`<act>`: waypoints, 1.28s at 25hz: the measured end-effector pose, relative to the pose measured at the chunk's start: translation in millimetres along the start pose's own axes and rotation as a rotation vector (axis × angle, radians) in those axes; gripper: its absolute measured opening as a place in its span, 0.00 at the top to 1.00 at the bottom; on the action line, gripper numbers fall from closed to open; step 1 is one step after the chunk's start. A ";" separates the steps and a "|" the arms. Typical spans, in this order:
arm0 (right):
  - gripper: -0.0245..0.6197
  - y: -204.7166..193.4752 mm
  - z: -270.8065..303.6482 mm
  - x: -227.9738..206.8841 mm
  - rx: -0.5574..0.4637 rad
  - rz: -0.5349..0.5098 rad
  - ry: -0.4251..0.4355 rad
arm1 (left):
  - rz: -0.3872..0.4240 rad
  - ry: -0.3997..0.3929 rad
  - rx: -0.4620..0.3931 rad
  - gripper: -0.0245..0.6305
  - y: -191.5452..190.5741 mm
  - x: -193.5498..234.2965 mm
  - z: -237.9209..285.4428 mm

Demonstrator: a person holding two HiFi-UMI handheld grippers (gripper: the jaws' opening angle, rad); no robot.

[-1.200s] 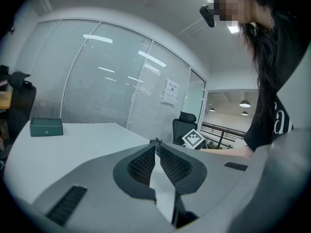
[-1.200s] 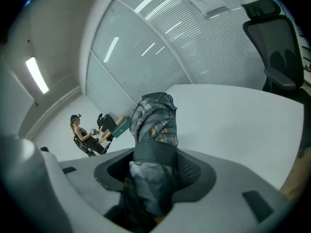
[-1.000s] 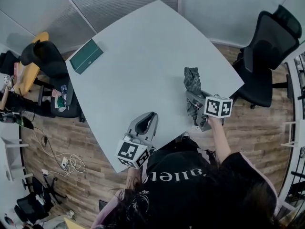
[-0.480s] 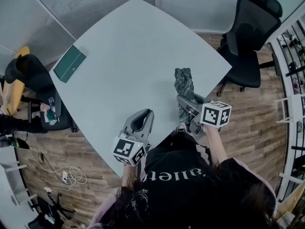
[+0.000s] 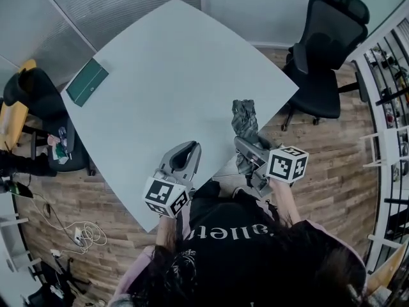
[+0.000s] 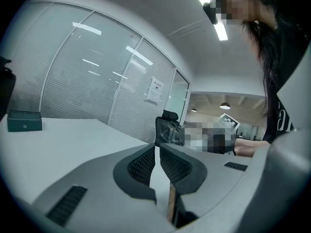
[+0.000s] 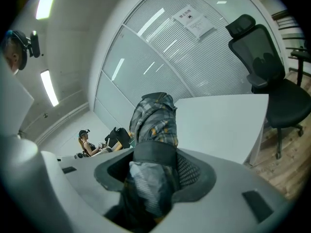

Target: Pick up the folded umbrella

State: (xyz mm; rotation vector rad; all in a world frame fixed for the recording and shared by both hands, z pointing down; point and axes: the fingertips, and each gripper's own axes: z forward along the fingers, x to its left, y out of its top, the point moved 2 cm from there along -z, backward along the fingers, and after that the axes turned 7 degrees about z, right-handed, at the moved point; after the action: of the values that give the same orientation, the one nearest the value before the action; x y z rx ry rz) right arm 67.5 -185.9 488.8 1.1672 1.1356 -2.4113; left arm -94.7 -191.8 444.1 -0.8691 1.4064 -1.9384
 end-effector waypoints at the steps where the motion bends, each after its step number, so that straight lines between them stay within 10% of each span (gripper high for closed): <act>1: 0.60 -1.7 -5.4 -0.8 0.006 -0.005 -0.001 | 0.001 0.003 -0.004 0.89 1.5 -4.4 0.4; 32: 0.60 -94.5 -139.1 -18.2 0.157 -0.134 0.085 | 0.000 0.184 -0.034 0.89 -36.3 -169.1 -56.9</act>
State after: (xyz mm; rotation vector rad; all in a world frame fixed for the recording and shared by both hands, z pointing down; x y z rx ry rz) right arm 111.0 -22.9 500.8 1.2905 1.0979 -2.6164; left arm -38.1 -18.9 437.8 -0.7208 1.5481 -2.0420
